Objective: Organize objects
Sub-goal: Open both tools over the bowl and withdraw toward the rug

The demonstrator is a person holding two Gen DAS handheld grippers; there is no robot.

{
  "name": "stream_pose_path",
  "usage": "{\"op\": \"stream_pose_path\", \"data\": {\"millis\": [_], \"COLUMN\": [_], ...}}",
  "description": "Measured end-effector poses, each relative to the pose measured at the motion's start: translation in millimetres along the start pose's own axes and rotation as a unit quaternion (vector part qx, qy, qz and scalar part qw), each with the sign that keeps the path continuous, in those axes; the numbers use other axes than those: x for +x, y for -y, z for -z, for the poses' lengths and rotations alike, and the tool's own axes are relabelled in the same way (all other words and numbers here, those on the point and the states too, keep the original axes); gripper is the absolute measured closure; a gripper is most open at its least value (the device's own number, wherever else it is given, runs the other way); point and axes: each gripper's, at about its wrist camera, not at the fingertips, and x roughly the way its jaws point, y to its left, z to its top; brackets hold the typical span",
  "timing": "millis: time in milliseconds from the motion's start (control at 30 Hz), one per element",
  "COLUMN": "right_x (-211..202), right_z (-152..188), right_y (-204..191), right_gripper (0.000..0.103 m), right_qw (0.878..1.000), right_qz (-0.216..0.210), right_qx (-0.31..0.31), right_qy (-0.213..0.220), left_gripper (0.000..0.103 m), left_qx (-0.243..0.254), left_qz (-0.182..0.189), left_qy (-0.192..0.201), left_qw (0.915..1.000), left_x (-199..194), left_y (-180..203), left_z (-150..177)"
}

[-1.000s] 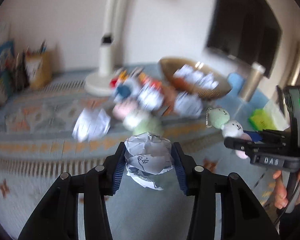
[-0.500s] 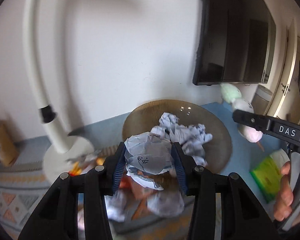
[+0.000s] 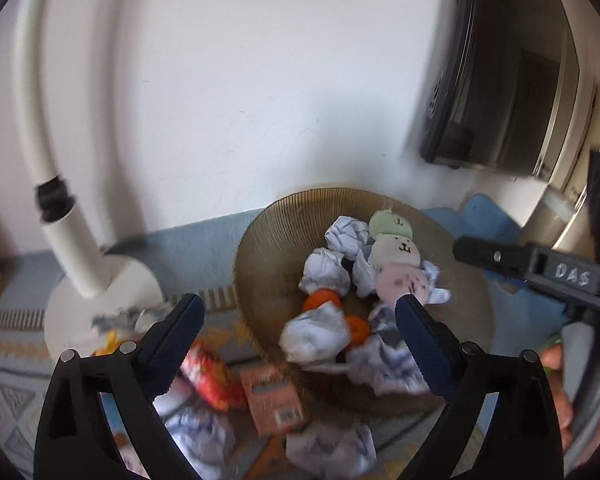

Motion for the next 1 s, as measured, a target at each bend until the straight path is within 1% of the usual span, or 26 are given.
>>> {"op": "stream_pose_path", "data": {"millis": [100,200,233,300,367,400,467,500,533,600,667,700,733,800,867,967,1000], "right_x": [-11,-24,-27,-38,-50,-57,-74,-81,-88,-91,-90,-90,-90,-87,-83,-77,-74], "right_z": [12,24,28,33,40,45,65,78,90,120,145,157,169,187,199,209,214], "right_y": [12,12,6,3,-2,-5,-8,-12,-9,-12,-9,-8,-8,-11,-18,-25,-25], "right_gripper": [0.029,0.029,0.029,0.029,0.029,0.029,0.029,0.027,0.025,0.024,0.024,0.024,0.024,0.024,0.024,0.024,0.021], "right_qw": [1.000,1.000,1.000,1.000,1.000,1.000,0.999,0.998,0.997,0.996,0.996,0.996,0.995,0.993,0.991,0.989,0.988], "right_qz": [-0.004,-0.006,-0.009,-0.012,-0.020,-0.027,-0.038,-0.032,-0.020,-0.001,-0.016,-0.025,-0.029,-0.019,-0.004,0.013,0.018], "right_qx": [0.015,0.014,0.014,0.009,0.003,-0.004,-0.032,-0.052,-0.069,-0.090,-0.090,-0.090,-0.094,-0.112,-0.133,-0.148,-0.152], "right_qy": [-0.004,-0.009,-0.009,-0.007,-0.008,-0.010,-0.008,-0.002,0.001,0.003,-0.010,-0.012,-0.012,-0.012,-0.006,-0.002,-0.002], "left_gripper": [0.007,0.007,0.007,0.005,0.001,0.001,0.001,0.001,0.001,0.001,0.001,0.001,0.001,0.001,0.001,0.001,0.001], "left_qx": [-0.012,-0.026,-0.027,-0.023,-0.027,-0.033,-0.047,-0.058,-0.065,-0.091,-0.113,-0.121,-0.124,-0.138,-0.151,-0.160,-0.158], "left_qz": [-0.005,-0.016,-0.025,-0.053,-0.077,-0.089,-0.105,-0.120,-0.131,-0.170,-0.221,-0.251,-0.258,-0.260,-0.259,-0.262,-0.265], "left_qy": [0.016,0.031,0.038,0.055,0.063,0.067,0.075,0.081,0.083,0.084,0.091,0.088,0.082,0.063,0.054,0.042,0.040], "left_qw": [0.9998,0.9991,0.9986,0.9968,0.9947,0.9933,0.9905,0.9878,0.9858,0.9776,0.9644,0.9563,0.9546,0.9535,0.9523,0.9509,0.9503], "left_x": [-30,-59,-69,-90,-110,-123,-144,-157,-163,-178,-186,-189,-190,-187,-183,-178,-176], "left_y": [-9,-19,-23,-29,-38,-45,-62,-74,-81,-105,-125,-136,-142,-156,-165,-168,-168], "left_z": [8,15,18,26,35,42,60,74,82,109,134,150,157,174,184,194,196]}}
